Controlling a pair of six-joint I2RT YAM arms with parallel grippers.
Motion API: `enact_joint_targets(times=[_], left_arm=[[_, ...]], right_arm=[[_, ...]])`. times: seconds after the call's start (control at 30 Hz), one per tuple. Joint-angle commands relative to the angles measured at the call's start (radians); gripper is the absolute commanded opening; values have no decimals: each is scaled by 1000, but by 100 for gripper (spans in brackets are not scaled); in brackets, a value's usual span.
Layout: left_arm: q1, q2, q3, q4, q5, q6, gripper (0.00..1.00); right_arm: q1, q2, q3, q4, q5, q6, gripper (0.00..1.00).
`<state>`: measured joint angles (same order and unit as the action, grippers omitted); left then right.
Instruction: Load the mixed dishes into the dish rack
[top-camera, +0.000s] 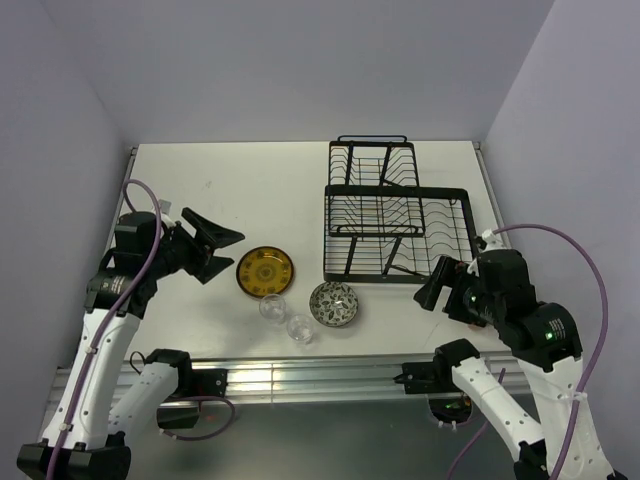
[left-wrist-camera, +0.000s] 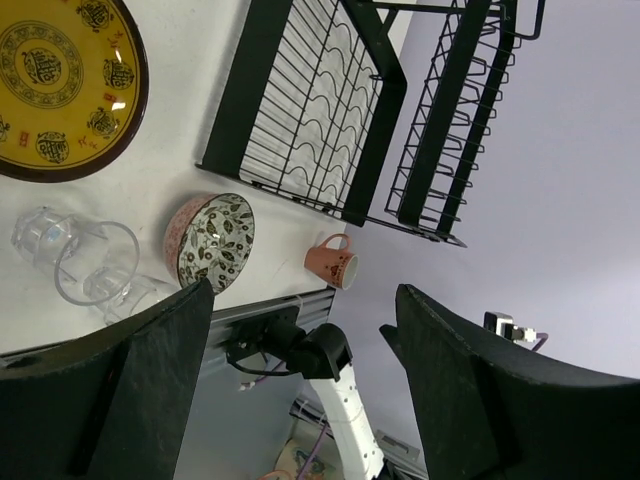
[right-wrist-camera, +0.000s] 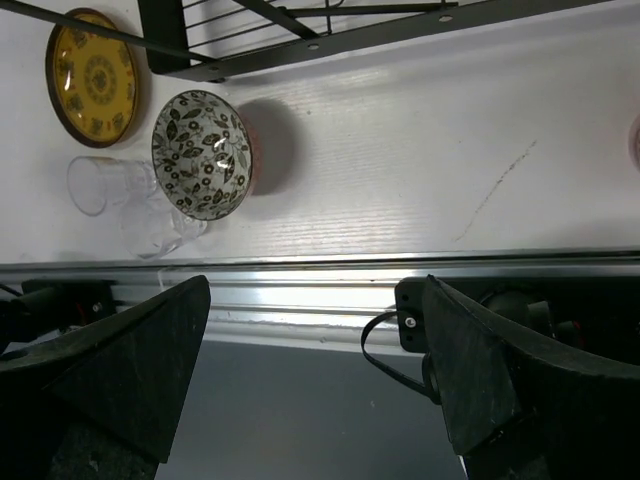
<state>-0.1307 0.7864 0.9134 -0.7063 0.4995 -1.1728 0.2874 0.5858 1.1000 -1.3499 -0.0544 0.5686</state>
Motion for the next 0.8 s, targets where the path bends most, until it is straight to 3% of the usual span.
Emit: enact_joint_targets(times=[0.0,0.2,0.5,0.77], left_arm=[[-3,-24,-2,-4,19,-1,79],[-3,-33,-11,-27,21,13,79],[-3,13,114,-119,-22,94,77],[-3,8,120,-125,-12,98,77]], right_arm=[[-2,-20,-26,-6,-22,8,94],[-2,-23,-204,158,-223,60,83],[-1,-40,-399,408,-240,263,80],[13,-46,-665,655,-288,421,75]])
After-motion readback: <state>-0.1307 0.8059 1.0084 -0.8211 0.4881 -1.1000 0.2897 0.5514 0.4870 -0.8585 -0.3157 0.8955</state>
